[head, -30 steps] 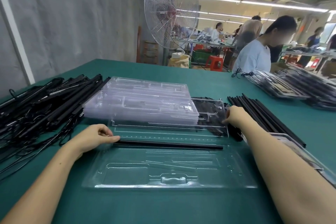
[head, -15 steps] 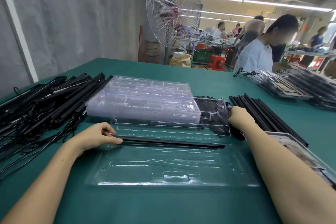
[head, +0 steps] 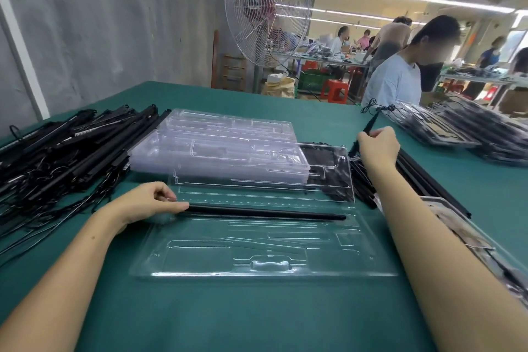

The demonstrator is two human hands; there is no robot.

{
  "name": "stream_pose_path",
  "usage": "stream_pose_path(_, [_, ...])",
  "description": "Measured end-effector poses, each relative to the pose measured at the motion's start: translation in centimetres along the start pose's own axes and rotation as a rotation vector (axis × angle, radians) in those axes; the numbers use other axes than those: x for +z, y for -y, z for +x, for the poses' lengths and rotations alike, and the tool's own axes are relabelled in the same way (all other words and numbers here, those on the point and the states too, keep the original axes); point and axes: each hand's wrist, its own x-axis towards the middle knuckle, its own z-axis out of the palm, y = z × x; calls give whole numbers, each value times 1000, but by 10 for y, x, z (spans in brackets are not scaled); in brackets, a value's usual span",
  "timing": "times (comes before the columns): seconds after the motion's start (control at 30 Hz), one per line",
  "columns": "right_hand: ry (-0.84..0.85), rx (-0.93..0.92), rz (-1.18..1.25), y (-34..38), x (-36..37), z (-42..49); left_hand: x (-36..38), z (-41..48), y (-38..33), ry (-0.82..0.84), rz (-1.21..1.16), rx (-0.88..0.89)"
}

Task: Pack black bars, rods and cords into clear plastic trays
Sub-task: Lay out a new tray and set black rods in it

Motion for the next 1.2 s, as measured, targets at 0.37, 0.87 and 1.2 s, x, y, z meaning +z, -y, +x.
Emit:
stream_pose_path(0.37, [1150, -317, -483, 28, -5, -100, 10, 1, 7, -165, -119, 114])
stream_pose_path(0.87, [1017, -314, -639, 4, -9, -112, 17, -1, 10, -333, -85, 160])
stream_pose_path(1.2, [903, -419, -608, 13, -6, -119, 25, -1, 4, -569, 29, 135])
